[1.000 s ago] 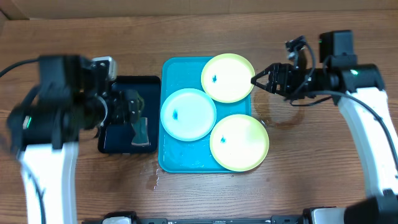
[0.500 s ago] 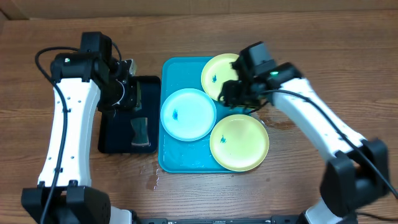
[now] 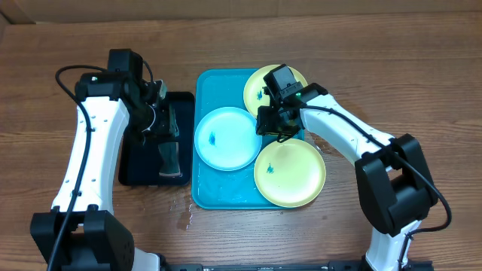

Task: Clean dirty plates on tray and stack at the side
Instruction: 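Move the right gripper to the white plate's rim and left gripper toward the sponge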

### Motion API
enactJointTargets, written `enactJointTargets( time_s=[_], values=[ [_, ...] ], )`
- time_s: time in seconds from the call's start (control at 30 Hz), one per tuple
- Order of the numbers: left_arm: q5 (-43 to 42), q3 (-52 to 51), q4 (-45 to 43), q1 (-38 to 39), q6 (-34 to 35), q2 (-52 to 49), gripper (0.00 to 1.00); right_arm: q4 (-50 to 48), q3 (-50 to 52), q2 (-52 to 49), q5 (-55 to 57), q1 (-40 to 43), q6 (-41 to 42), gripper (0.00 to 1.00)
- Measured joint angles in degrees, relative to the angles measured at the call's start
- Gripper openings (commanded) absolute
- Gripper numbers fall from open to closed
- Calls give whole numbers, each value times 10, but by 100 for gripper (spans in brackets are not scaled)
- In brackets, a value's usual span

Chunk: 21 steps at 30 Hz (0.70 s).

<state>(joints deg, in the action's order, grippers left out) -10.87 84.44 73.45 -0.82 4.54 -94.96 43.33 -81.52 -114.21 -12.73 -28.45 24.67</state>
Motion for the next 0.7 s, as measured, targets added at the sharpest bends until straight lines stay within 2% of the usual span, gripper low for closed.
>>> enactJointTargets(
  time_s=[0.17,0.2,0.23,0.27,0.57,0.7],
  values=[
    [0,-7,-18,0,0,-1,53,-5,0,-15,1,-1,4,21],
    [1,-9,-21,0,0,-1,55,-6,0,-17,1,-1,5,21],
    [2,-10,-24,0,0,-1,63,-7,0,-17,1,-1,6,21],
    [2,-12,-27,0,-1,-1,65,-7,0,-17,2,-1,6,21],
    [24,-19,-29,0,15,-1,64,-6,0,-17,9,-18,6,21],
    [27,-19,-28,0,15,-1,64,-1,0,-17,23,-24,8,17]
  ],
)
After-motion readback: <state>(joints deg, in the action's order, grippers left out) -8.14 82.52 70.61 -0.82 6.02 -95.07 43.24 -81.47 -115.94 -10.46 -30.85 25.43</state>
